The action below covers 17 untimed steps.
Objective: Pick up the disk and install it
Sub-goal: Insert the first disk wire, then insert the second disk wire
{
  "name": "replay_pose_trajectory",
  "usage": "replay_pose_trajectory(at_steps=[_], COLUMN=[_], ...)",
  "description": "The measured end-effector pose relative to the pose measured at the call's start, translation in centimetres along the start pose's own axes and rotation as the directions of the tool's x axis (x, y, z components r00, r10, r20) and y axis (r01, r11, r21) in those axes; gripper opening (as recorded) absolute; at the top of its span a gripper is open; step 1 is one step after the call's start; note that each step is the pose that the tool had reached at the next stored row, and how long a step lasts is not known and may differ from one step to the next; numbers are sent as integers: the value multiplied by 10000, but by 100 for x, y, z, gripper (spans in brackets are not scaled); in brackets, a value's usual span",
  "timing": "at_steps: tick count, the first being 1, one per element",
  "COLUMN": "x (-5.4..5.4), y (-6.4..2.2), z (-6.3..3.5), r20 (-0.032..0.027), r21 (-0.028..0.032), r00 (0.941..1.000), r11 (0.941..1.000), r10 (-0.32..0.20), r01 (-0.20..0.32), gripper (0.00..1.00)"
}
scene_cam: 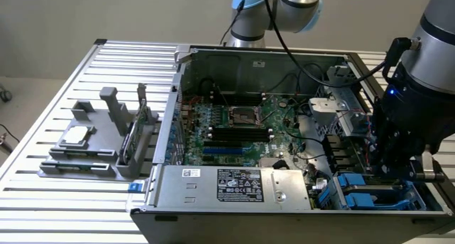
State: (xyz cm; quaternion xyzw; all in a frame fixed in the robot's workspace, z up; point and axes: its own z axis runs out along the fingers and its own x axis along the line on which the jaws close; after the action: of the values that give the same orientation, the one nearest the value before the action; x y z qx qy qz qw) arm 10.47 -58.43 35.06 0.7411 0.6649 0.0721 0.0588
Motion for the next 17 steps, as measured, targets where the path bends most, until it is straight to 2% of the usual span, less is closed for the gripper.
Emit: replay_pose_trajectory(at_steps=[5, 8, 17], x=[-13, -17, -16], y=[-118, -153, -155], z=[-24, -34, -35], r20=[6, -10, -16], r21=[111, 189, 192], r00=[10000, 10000, 10000], r11=[9999, 9998, 9998], r10=[-11, -9, -12], r01=[10, 9, 12], gripper=[24, 24, 24])
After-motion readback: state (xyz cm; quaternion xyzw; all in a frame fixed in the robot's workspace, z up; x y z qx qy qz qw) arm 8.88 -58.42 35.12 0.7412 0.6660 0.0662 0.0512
